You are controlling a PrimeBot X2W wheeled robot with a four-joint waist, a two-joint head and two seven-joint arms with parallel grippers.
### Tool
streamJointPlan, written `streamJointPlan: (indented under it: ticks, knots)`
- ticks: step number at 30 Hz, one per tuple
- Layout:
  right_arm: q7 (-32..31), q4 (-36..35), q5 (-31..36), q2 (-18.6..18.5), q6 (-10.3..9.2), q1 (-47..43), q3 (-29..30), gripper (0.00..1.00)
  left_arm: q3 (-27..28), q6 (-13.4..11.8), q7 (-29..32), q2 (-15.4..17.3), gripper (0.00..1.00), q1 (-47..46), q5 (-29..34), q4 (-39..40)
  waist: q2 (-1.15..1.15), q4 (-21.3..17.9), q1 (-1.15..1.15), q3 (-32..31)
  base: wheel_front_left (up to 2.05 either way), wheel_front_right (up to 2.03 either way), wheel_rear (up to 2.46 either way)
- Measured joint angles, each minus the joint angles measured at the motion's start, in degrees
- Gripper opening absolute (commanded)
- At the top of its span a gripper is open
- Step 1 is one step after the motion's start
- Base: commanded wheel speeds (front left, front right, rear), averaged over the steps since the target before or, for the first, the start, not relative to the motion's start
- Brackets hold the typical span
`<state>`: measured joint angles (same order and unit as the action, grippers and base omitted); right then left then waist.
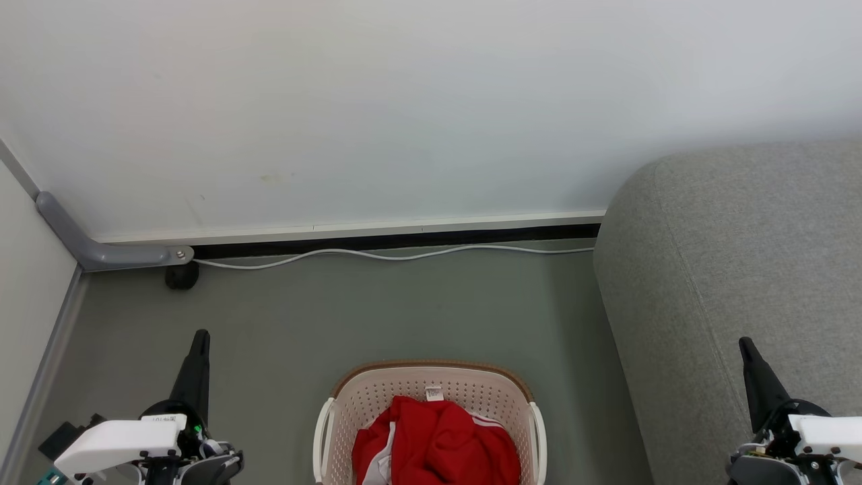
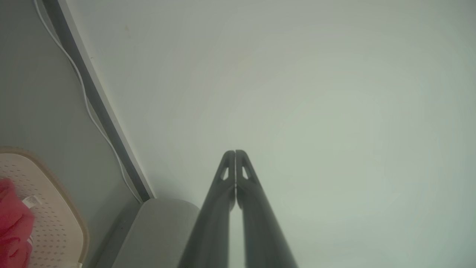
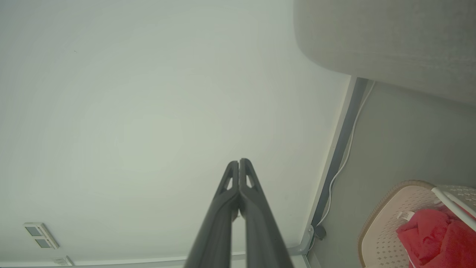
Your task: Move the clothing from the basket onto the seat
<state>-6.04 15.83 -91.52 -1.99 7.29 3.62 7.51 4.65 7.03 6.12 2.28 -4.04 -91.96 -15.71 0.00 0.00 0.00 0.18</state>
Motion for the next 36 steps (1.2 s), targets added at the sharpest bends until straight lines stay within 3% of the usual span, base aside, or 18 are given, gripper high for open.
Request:
streamJointPlan:
  ticks: [10, 11, 20, 36]
  knots:
    - [0.00, 0.00, 0.00, 0.00, 0.01, 0.00, 0.00, 0.00, 0.00, 0.00, 0.00, 0.00, 0.00, 0.00, 0.00, 0.00, 0.00, 0.00, 0.00, 0.00, 0.00, 0.00, 0.00]
    - [0.01, 0.35, 0.03, 0.08, 0.00, -0.16, -0.09, 1.00, -0.04, -0.03, -0.02, -0.07, 1.00, 0.08, 0.00, -0.42, 0.00, 0.00, 0.00, 0.00, 0.00, 0.00, 0.00]
    - [0.48, 2.57, 0.22, 1.22, -0.09, -2.56, -0.77, 1.00, -0.30, -0.11, -0.69, -1.13, 1.00, 2.43, 0.31, -2.93, 0.00, 0.01, 0.01, 0.01, 0.00, 0.00, 0.00]
    - [3.08, -0.31, 12.37, 1.18, -0.08, -1.79, -2.46, 1.00, -0.32, -0.31, -3.27, -1.09, 1.00, 2.38, 12.48, -0.24, 0.00, 0.07, 0.01, 0.30, 0.00, 0.00, 0.00]
